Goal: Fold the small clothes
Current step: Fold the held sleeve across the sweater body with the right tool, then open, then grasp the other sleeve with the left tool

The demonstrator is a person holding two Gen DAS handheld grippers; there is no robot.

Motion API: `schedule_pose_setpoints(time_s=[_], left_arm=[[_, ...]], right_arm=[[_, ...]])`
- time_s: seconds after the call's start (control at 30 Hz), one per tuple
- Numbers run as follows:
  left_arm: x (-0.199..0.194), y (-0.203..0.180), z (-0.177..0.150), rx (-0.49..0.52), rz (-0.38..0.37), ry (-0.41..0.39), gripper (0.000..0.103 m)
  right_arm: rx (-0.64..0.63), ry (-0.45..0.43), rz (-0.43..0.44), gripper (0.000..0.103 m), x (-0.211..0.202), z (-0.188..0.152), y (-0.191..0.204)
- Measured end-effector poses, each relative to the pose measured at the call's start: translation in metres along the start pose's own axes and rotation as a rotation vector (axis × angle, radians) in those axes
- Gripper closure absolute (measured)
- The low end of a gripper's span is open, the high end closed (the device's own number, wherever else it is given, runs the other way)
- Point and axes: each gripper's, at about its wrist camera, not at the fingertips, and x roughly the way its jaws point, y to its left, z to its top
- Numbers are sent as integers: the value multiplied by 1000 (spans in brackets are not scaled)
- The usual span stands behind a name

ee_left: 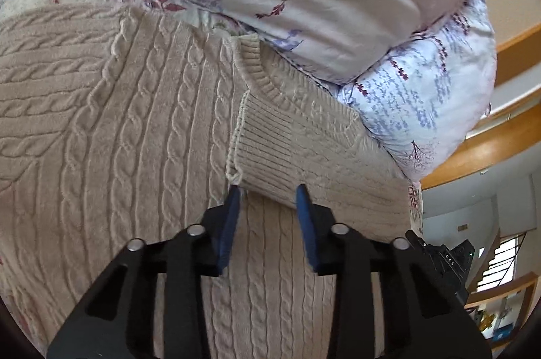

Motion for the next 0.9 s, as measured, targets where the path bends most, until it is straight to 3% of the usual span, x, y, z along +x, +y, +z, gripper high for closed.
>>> schedule_pose_setpoints(time_s=[0.03, 0.07, 0.1, 0.13, 0.27, 0.37, 0.53, 0.57, 0.63, 0.7, 0.8, 0.83, 0.9], left_arm=[[3, 1, 1, -7, 3, 0, 82], [7, 2, 2, -18, 3, 2, 91], [11, 2, 4, -22, -3, 6, 94], [12, 2, 5, -22, -1, 2, 95], [-5, -8, 9, 47, -13, -73, 97], [-19, -9, 11, 101, 34, -136, 97], [-6, 8, 6, 87, 122, -82, 97], [0, 12, 3, 78, 136, -57, 96], [-1, 17, 1, 77, 127, -58, 93], [-8, 18, 1, 67, 114, -60, 92], [-35, 23, 2, 54, 74, -107, 70], [-46, 25, 1, 49, 65, -129, 63], [-65, 31, 0, 41, 48, -162, 59]], right_arm=[[0, -8, 7, 59, 0, 2, -1], [-11, -23, 12, 66, 2, 4, 1], [-33, -45, 11, 84, 4, 7, 4], [-49, -56, 8, 92, 7, 6, 6], [-128, -107, 44, 95, -8, -1, 21], [-189, -101, 17, 95, -8, -8, 27], [-217, -13, -104, 94, 12, -17, 21], [-216, -8, -117, 93, 12, -19, 21], [-218, -21, -151, 78, 3, -22, 23], [-233, -94, -189, 53, -18, -25, 30], [-319, -213, -208, 44, -40, -30, 50], [-354, -216, -199, 41, -41, -31, 56], [-405, -168, -173, 37, -29, -31, 69]])
